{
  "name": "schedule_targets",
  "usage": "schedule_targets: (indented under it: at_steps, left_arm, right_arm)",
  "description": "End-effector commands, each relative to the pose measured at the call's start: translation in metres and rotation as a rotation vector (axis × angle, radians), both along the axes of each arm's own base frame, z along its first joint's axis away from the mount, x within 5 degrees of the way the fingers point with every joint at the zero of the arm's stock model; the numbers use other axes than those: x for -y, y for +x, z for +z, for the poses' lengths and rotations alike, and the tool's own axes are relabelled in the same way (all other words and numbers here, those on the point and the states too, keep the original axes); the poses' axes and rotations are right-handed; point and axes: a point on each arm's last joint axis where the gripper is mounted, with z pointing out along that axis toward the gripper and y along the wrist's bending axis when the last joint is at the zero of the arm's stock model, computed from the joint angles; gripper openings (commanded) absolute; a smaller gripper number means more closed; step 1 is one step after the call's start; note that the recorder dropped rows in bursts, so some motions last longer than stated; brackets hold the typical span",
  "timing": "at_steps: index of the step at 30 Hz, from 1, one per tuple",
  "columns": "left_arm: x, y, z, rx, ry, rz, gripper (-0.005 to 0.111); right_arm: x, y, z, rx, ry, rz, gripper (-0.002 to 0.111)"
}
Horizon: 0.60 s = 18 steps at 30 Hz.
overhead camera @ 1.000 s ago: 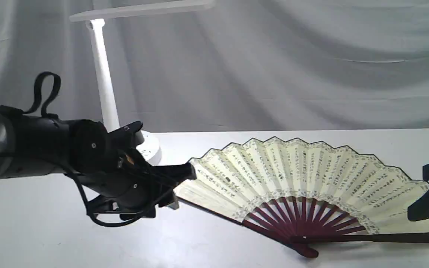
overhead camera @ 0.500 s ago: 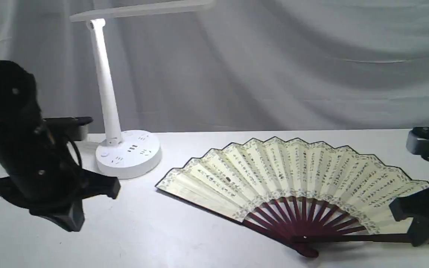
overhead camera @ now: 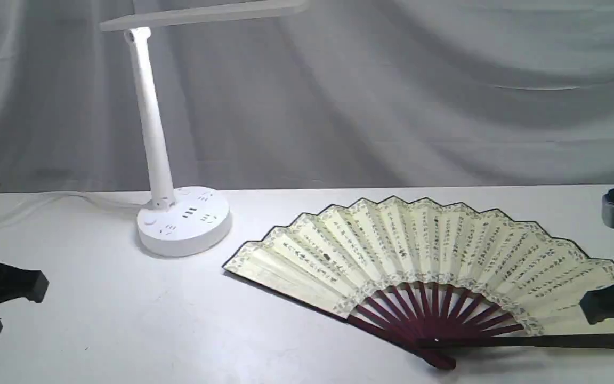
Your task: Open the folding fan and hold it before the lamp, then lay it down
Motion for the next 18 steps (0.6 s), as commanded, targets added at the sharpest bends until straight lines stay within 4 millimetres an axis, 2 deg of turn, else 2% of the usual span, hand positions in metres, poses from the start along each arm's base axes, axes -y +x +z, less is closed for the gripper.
schedule_targets:
  at_steps: [1, 11, 15, 18]
  left_arm:
    - [-0.001, 0.001, 0.002, 0.029, -0.019, 0.029, 0.000]
    - [0.000, -0.001, 0.003, 0.018, -0.021, -0.022, 0.000]
    - [0.000, -0.008, 0.019, 0.071, -0.020, -0.025, 0.000]
    - [0.000, -0.018, 0.040, 0.142, -0.021, -0.024, 0.000]
  right_arm:
    - [0.002, 0.002, 0.005, 0.045, -0.029, -0.005, 0.000]
    - [-0.003, 0.003, 0.005, 0.051, 0.026, 0.014, 0.000]
    - [-0.006, 0.001, 0.008, 0.058, 0.046, 0.024, 0.000]
    - [-0.007, -0.004, 0.023, 0.109, 0.043, 0.011, 0.000]
